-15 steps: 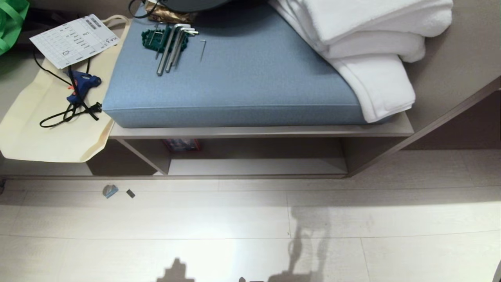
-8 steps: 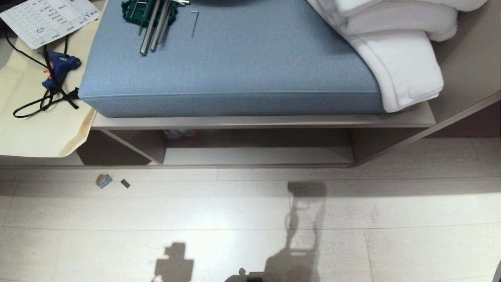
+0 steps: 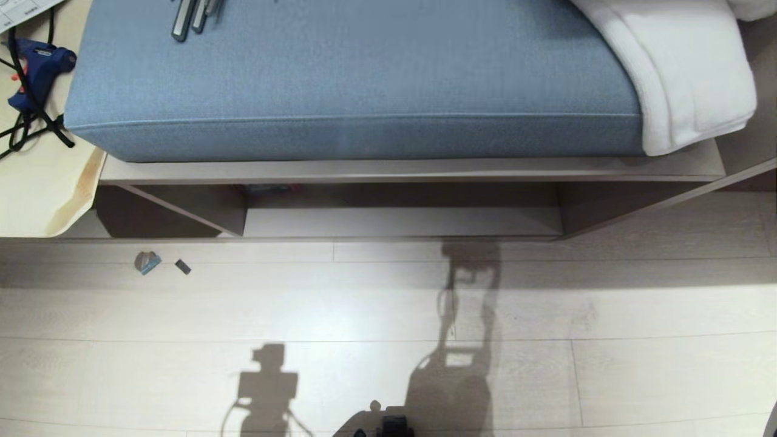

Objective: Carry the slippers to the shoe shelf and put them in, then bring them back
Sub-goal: Place the slippers into the shoe cabinet

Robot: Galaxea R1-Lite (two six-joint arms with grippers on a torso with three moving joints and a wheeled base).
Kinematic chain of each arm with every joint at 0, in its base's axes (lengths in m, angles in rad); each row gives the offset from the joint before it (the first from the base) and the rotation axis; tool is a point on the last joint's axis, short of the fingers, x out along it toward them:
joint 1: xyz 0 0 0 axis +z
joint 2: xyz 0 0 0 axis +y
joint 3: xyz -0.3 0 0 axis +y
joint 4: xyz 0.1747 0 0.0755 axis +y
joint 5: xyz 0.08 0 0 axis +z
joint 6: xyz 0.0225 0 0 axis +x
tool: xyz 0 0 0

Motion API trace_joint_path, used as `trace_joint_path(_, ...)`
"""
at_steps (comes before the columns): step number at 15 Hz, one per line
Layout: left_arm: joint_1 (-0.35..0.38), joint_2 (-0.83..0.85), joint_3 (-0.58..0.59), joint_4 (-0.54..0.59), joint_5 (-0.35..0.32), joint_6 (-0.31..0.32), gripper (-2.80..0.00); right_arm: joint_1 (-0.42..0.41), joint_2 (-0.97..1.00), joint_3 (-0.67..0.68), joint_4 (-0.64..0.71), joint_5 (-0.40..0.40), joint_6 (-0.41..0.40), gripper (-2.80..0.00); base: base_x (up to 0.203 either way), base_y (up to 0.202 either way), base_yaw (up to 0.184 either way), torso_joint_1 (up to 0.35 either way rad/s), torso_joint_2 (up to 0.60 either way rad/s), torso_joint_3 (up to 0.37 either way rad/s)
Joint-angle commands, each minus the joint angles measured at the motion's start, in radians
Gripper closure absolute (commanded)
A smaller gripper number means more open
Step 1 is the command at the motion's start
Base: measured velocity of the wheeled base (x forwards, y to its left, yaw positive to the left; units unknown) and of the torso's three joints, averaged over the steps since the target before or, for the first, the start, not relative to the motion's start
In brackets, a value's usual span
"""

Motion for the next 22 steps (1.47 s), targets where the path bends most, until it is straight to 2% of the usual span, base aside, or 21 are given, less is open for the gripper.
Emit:
trace_joint_path(1,0.0,0.001,0.0,0.001,0.001,0.0,0.0,0.0,0.0,0.0,0.0,0.0,0.001,0.0,0.0,0.0,0.0,0.001,0.0,-0.194)
trace_joint_path(22,0.0,0.001,0.0,0.0,0.001,-0.002,0.0,0.0,0.0,0.0,0.0,0.0,-0.005,0.0,0.0,0.0,0.0,0.003,0.0,-0.196)
